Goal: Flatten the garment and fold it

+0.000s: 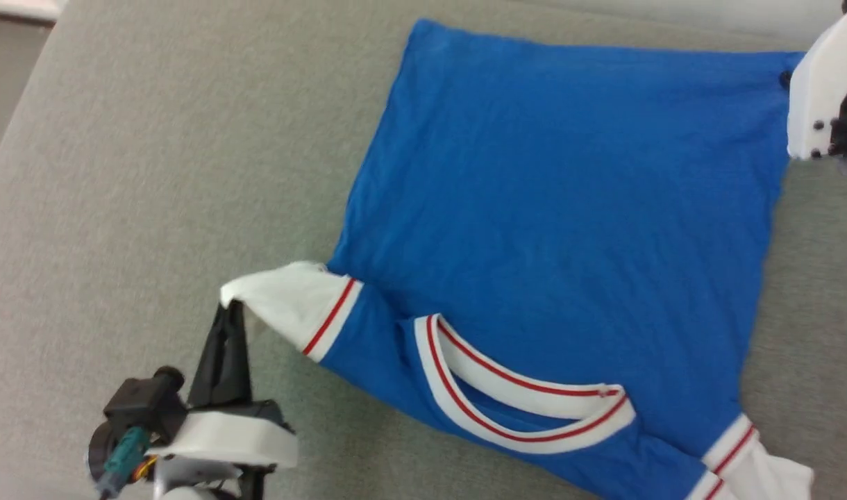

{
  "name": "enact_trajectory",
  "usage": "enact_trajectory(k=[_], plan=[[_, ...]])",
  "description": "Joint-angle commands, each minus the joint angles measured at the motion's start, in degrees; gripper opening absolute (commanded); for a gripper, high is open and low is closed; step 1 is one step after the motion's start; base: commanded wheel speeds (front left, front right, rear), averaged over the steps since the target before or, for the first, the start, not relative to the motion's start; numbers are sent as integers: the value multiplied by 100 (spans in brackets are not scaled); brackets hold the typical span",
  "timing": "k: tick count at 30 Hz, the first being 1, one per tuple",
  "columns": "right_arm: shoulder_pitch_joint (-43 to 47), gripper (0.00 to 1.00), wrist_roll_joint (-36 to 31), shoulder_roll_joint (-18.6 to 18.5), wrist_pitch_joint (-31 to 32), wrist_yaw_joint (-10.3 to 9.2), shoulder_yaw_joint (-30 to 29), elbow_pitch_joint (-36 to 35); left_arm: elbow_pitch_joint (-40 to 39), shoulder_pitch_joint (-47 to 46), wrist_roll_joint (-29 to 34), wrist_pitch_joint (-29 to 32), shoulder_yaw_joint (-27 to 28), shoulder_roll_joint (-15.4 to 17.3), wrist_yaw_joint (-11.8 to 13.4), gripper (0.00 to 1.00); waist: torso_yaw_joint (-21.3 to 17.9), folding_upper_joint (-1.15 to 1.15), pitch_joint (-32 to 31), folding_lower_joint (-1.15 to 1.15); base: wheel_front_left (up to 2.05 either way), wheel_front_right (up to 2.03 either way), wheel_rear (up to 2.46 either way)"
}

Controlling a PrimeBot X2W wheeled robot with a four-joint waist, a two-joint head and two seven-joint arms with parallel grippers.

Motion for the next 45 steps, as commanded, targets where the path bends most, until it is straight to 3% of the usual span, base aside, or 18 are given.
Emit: enact_trajectory(k=[1, 8, 12, 15, 19, 23, 26, 27, 30, 35, 40, 45], plan=[[144, 0, 40, -98, -34, -4, 42, -80, -32, 51, 10, 18, 40, 41, 38, 0, -525, 0, -538, 0, 0, 0, 0], [1697, 0, 625, -1049, 51, -4, 540, -1729, -248, 550, -45, 366, 402, 366, 282, 0, -1247, 0, -1206, 0, 0, 0, 0], [3038, 0, 818, -1525, 266, -4, 276, -2691, -363, 891, -124, 507, 635, 494, 417, 0, -1606, 0, -1419, 0, 0, 0, 0], [4234, 0, 885, -1655, 451, -4, -220, -3338, -431, 1114, -183, 618, 785, 564, 510, 0, -1843, 0, -1453, 0, 0, 0, 0], [5811, 0, 855, -1399, 764, -4, -1090, -4047, -445, 1279, -248, 712, 921, 646, 566, 0, -2065, 0, -1410, 0, 0, 0, 0], [7225, 0, 697, -675, 1246, -4, -1929, -4672, -393, 1301, -294, 749, 953, 663, 579, 0, -2141, 0, -1350, 0, 0, 0, 0], [7924, 24, 611, -40, 1578, -4, -2293, -5089, -353, 1289, -320, 747, 933, 639, 580, 0, -2161, 0, -1318, 0, 0, 0, 0], [8038, 96, 558, 120, 1572, -4, -2390, -5252, -345, 1282, -327, 747, 923, 629, 582, 0, -2163, 0, -1305, 0, 0, 0, 0], [8022, 100, 413, 479, 1148, -4, -2666, -5727, -335, 1251, -332, 753, 898, 617, 590, 0, -2168, 0, -1264, 0, 0, 0, 0], [7166, 100, -15, 816, -413, -4, -2900, -5933, -375, 1182, -312, 806, 856, 639, 609, 0, -2176, 0, -1164, 0, 0, 0, 0], [6027, 100, -177, 1150, -1652, -4, -2489, -5219, -435, 1004, -248, 803, 732, 618, 605, 0, -2085, 0, -1003, 0, 0, 0, 0], [4851, 100, 7, 1336, -1844, -4, -1701, -4119, -489, 772, -191, 770, 563, 568, 563, 0, -1956, 0, -773, 0, 0, 0, 0]])
